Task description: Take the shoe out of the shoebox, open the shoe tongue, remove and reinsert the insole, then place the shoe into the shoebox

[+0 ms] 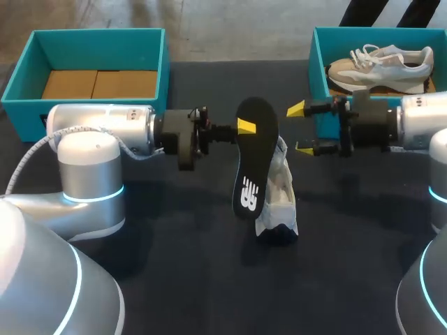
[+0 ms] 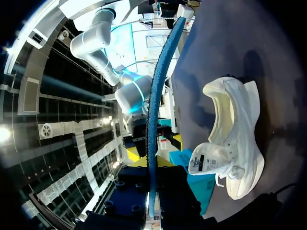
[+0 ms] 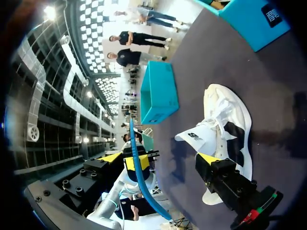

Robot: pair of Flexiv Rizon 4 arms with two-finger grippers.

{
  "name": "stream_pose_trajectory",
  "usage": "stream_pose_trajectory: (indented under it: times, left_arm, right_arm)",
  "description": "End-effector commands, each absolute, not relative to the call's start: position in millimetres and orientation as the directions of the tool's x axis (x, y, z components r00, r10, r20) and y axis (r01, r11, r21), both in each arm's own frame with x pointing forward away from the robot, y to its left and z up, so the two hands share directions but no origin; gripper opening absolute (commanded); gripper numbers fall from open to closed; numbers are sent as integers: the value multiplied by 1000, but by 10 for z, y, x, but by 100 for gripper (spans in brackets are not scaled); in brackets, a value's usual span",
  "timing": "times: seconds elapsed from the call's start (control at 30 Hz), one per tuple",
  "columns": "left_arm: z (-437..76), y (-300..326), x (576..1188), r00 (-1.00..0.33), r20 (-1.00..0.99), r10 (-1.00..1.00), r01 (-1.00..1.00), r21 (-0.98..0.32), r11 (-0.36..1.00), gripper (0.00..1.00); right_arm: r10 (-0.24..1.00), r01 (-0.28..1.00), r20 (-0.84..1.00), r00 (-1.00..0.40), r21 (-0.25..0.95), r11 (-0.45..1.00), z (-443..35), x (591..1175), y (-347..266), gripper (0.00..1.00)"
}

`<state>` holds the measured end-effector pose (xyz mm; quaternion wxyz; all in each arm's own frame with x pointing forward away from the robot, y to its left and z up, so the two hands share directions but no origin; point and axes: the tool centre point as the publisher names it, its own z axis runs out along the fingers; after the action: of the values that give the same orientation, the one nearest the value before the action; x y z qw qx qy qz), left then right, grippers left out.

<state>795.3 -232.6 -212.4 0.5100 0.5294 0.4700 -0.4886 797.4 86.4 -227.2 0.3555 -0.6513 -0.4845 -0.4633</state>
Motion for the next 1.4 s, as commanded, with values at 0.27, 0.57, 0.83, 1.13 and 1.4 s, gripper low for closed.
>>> stream_pose_trajectory:
  times: [0.27, 0.57, 0.83, 1.13, 1.4]
  left_arm:
    - [-2113, -2087, 7434, 29, -999, 42, 1000, 29, -5, 0]
    - [-2236, -1973, 7132, -46, -996, 79, 999, -46, 6, 0]
    - [-2297, -1947, 6956, -93, -990, 107, 996, -93, 4, 0]
    - [-2285, -1908, 6860, -117, -985, 124, 993, -119, -5, 0]
    - [-2280, -1916, 6829, -126, -984, 123, 991, -130, -21, 0]
  right_arm:
    - [431, 962, 895, 114, 10, -274, -2156, 7727, 431, 100]
    - [564, 964, 813, 147, 9, -264, -2046, 7550, 31, 100]
    - [663, 966, 730, 167, 14, -259, -1999, 7512, -226, 100]
    - [738, 976, 663, 129, 47, -213, -1894, 7527, -376, 100]
    - [763, 971, 642, 78, 126, -205, -1790, 7451, -556, 100]
